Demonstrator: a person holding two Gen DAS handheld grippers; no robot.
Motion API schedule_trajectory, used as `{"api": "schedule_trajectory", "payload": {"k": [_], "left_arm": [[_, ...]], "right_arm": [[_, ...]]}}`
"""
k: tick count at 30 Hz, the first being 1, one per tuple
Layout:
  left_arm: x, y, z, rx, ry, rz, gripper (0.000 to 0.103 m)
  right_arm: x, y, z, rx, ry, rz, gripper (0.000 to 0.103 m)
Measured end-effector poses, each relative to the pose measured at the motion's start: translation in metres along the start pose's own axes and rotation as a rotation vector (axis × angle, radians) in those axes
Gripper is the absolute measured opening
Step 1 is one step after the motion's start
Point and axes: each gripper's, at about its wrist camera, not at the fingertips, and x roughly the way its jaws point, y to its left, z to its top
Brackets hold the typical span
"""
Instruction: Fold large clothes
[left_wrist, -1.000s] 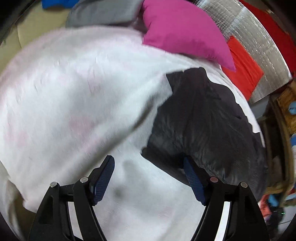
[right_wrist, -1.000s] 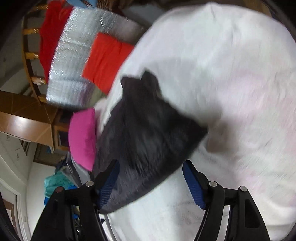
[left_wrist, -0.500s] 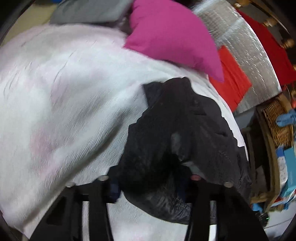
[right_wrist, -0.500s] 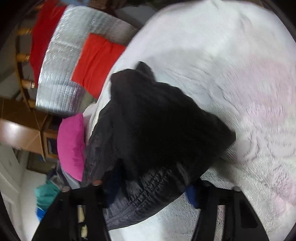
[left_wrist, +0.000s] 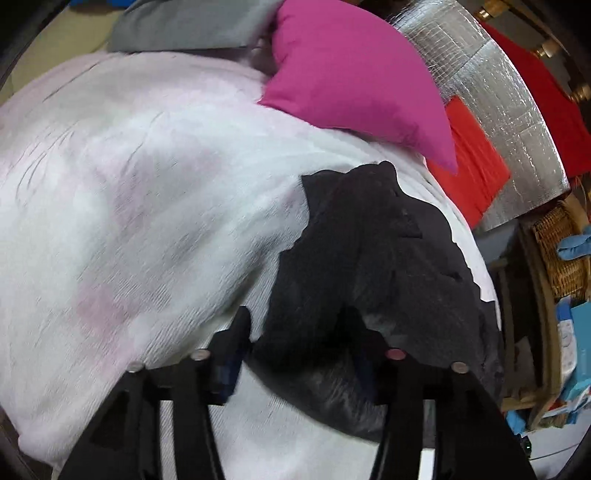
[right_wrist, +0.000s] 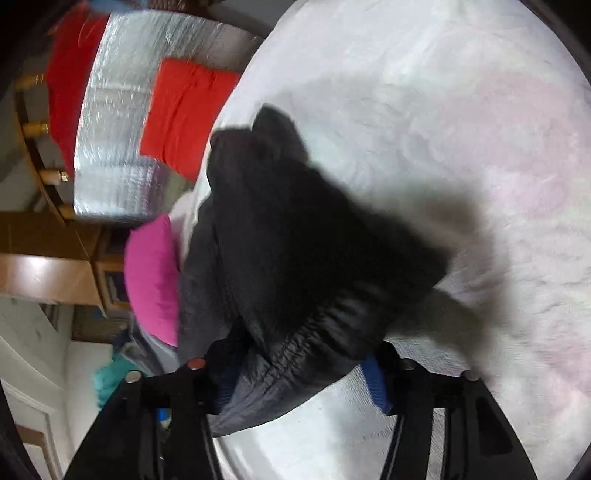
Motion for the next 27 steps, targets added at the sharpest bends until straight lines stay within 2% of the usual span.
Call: {"api": "schedule_trajectory", "payload": {"k": [1,7,11,14,15,16,17,18,20,23,25,27], "left_arm": [[-0.004,0.004,-0.002,-0.007,0.007,0.003,0.068],[-0.015,0.026,-0.017,-0.085,0.042,-0.048,0.073],[-0.007,0.014,-0.021,-0.068,0.052,-0.068,0.073],[0.001,0.002,-0.026,-0.044,0.052,-0.091,0.070],[0.005,-0.003,-0.026,-0.028,0.049,-0.086,0.061],[0.006,-0.005,-0.026,-0.021,0.040,-0.072,0.055],[0.008,-0.006,-0.025,-0.017,0.031,-0.069,0.052],[0.009,-0.008,-0.023,-0.012,0.022,-0.069,0.047],[0.009,-0.009,-0.020,0.001,0.008,-0.069,0.042],[0.006,-0.019,-0.014,0.070,-0.041,-0.046,0.040],[0.008,-0.020,-0.012,0.087,-0.054,-0.033,0.040],[0.017,-0.014,-0.011,0.060,-0.014,-0.015,0.043]], "right_arm": [[-0.010,-0.002,0.003,-0.003,-0.025,-0.013,0.069],[-0.050,-0.031,0.021,0.071,-0.158,-0.006,0.075],[-0.034,-0.028,0.029,0.082,-0.138,0.064,0.075],[-0.013,-0.021,0.029,0.058,-0.108,0.058,0.074],[-0.003,-0.016,0.028,0.043,-0.110,0.029,0.074],[0.004,-0.012,0.028,0.015,-0.110,-0.007,0.071],[0.009,-0.007,0.026,-0.012,-0.112,-0.033,0.058],[0.011,-0.002,0.024,-0.037,-0.116,-0.049,0.053],[0.001,0.003,0.018,-0.088,-0.140,-0.042,0.038],[-0.009,0.021,0.011,-0.170,-0.173,-0.019,0.034],[-0.003,0.022,0.009,-0.187,-0.157,-0.061,0.034],[0.011,0.012,0.012,-0.143,-0.105,-0.122,0.035]]}}
